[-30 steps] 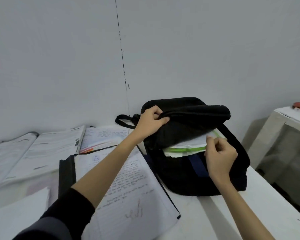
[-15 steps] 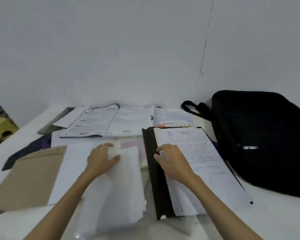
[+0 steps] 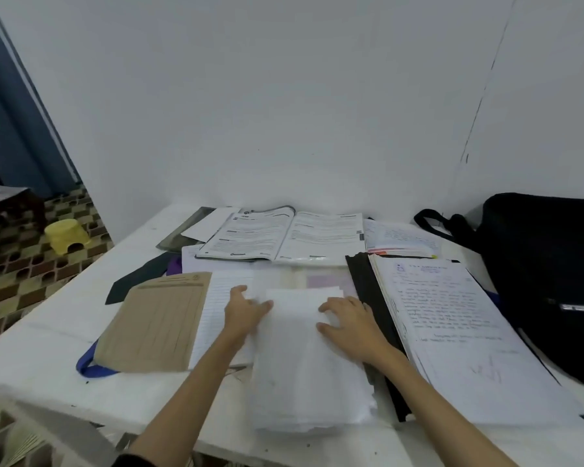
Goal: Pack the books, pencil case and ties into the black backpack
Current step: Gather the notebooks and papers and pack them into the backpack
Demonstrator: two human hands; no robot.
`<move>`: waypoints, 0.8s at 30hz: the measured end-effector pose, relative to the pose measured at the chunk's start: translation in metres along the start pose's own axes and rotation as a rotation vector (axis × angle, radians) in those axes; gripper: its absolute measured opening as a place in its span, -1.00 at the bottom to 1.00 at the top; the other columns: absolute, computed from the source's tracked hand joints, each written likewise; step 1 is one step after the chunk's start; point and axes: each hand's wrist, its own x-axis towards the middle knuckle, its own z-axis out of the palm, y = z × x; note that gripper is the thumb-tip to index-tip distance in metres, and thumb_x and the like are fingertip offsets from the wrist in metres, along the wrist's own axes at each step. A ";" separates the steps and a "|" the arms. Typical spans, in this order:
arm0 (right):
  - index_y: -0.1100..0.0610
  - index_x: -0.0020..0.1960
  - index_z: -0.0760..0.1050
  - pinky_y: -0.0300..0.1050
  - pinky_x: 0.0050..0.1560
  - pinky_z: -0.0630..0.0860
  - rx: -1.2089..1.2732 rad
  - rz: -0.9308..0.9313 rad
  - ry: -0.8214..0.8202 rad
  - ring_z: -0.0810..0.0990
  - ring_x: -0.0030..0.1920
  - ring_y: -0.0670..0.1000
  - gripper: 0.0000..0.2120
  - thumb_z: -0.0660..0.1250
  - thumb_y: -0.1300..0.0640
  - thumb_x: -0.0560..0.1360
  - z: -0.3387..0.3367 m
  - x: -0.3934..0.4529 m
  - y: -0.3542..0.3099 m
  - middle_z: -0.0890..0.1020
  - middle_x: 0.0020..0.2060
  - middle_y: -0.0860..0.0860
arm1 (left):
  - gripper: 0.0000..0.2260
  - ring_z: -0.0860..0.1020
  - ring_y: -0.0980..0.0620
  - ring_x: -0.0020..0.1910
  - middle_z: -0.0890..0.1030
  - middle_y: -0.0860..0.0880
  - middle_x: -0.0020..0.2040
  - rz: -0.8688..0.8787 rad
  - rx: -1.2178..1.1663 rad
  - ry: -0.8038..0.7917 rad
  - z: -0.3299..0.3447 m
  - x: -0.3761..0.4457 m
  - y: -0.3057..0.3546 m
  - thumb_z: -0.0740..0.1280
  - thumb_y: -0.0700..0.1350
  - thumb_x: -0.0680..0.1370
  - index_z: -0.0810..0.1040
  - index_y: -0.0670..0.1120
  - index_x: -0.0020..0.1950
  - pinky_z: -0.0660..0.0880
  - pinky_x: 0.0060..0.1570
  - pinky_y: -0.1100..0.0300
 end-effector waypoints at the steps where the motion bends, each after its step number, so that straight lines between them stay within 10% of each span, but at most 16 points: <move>1: 0.02 0.25 0.46 -0.08 0.39 0.14 0.080 0.015 -0.011 0.31 0.36 0.00 -0.69 0.25 -0.03 0.54 -0.004 0.002 0.001 0.47 0.30 -0.08 | -0.57 0.55 -0.15 0.07 0.52 -0.23 0.15 -0.071 -0.109 -0.080 -0.005 0.003 0.003 0.45 -0.16 0.47 0.40 -0.25 0.26 0.49 0.03 0.08; 7: 0.06 0.19 0.57 -0.27 0.22 0.28 0.333 0.045 -0.053 0.44 0.27 -0.09 -0.70 0.27 -0.05 0.55 -0.035 0.003 -0.008 0.57 0.21 -0.08 | -0.90 0.61 0.05 -0.31 0.65 -0.06 -0.25 0.070 -0.132 -0.275 -0.011 -0.002 0.034 0.40 -0.16 0.51 0.57 -0.19 -0.14 0.53 -0.36 0.30; 12: 0.02 0.24 0.54 -0.23 0.30 0.29 0.463 0.043 -0.075 0.42 0.32 -0.12 -0.63 0.24 -0.13 0.54 -0.080 0.005 -0.018 0.51 0.30 -0.09 | -0.64 0.31 0.06 -0.48 0.34 0.00 -0.44 0.256 0.008 -0.129 -0.027 0.020 0.092 0.41 -0.17 0.48 0.29 -0.05 -0.41 0.19 -0.45 0.21; 24: 0.02 0.24 0.50 0.10 0.11 0.52 0.874 0.259 0.070 0.63 0.07 0.17 -0.43 0.04 -0.35 0.50 -0.159 -0.011 0.019 0.65 0.09 0.04 | -0.64 0.62 -0.09 -0.06 0.65 -0.15 0.01 0.161 -0.198 -0.655 0.080 -0.030 0.205 0.18 0.05 0.59 0.56 -0.18 0.19 0.53 -0.02 0.10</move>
